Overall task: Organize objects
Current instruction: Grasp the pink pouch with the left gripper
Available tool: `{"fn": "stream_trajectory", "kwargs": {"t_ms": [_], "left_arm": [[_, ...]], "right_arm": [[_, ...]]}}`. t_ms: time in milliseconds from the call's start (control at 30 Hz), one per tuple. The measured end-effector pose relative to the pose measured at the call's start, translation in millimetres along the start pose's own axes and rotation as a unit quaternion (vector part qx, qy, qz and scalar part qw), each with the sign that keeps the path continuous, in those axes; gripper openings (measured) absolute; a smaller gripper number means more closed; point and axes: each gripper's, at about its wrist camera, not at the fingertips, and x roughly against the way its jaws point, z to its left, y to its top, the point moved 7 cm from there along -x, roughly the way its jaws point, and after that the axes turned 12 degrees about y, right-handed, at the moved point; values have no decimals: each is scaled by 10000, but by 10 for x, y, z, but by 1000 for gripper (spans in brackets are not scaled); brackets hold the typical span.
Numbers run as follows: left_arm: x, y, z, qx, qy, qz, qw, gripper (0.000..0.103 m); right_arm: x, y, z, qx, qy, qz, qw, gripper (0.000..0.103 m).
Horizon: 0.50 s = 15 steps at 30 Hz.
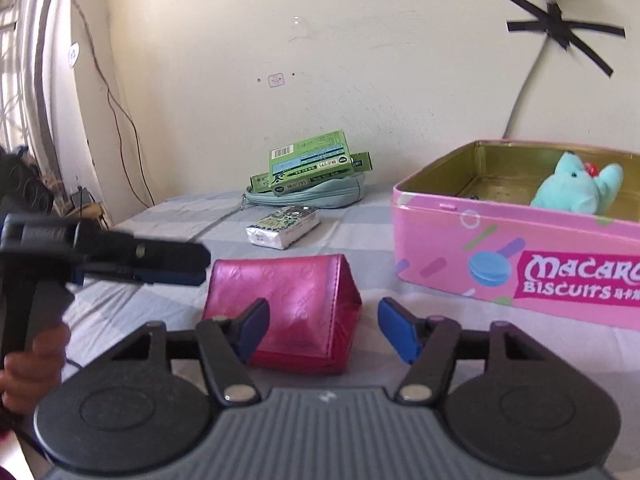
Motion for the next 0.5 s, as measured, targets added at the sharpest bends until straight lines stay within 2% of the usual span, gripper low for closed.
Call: {"fn": "stream_trajectory", "kwargs": {"t_ms": [100,133,333,500], "left_arm": [[-216,-79,-52,78,-70,328,9994,60],[-230,-82,-62,87,-26,249,9996,59],[-300,-98,-259,-219,25,311,9993,56],[-420,-190,-637,-705,-171,403,9965,56]], "right_arm": [[-52,-47,35,9,62,178,9998,45],[-51,-67,41,-4,34,218,9998,38],[136,-139,-6,-300,-131,83,9994,31],[500,-261,-58,-375,-595,6,9975,31]]}}
